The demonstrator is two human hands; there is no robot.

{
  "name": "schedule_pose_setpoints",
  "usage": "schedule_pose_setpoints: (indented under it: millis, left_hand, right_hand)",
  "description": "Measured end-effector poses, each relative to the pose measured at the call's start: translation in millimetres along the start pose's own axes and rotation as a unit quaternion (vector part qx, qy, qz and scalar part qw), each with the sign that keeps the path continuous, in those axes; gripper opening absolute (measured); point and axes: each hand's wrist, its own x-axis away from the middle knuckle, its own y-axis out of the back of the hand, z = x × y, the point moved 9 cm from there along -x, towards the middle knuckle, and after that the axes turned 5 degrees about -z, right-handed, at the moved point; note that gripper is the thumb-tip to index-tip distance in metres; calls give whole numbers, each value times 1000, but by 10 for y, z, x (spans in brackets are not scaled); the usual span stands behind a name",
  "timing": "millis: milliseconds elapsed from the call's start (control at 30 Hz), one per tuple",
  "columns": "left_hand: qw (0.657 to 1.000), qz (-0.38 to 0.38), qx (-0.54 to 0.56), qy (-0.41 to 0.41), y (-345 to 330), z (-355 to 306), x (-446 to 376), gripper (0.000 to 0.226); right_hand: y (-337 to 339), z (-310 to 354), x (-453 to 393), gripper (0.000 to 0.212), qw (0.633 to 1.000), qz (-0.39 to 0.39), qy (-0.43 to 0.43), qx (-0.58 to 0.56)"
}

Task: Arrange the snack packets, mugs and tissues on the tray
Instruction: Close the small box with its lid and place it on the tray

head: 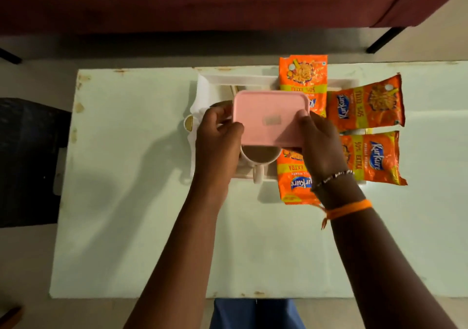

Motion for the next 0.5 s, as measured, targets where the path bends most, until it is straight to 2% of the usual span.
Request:
schedule_pose_setpoints:
  millis: [200, 333, 500]
  left_hand:
    - [988, -16, -121, -96, -118, -338, -765, 42]
    - [977, -16, -183, -110, -220, -297, -1180, 40]
    - [963, 12, -250, -96, -279, -51, -1413, 47]
  right_hand:
    - [-173, 249, -656, 28, 998, -27, 37, 37]
    - [-297, 250, -1049, 24, 992, -55, 52, 99]
    - [-534, 100, -1272, 26, 983, -33, 59, 174]
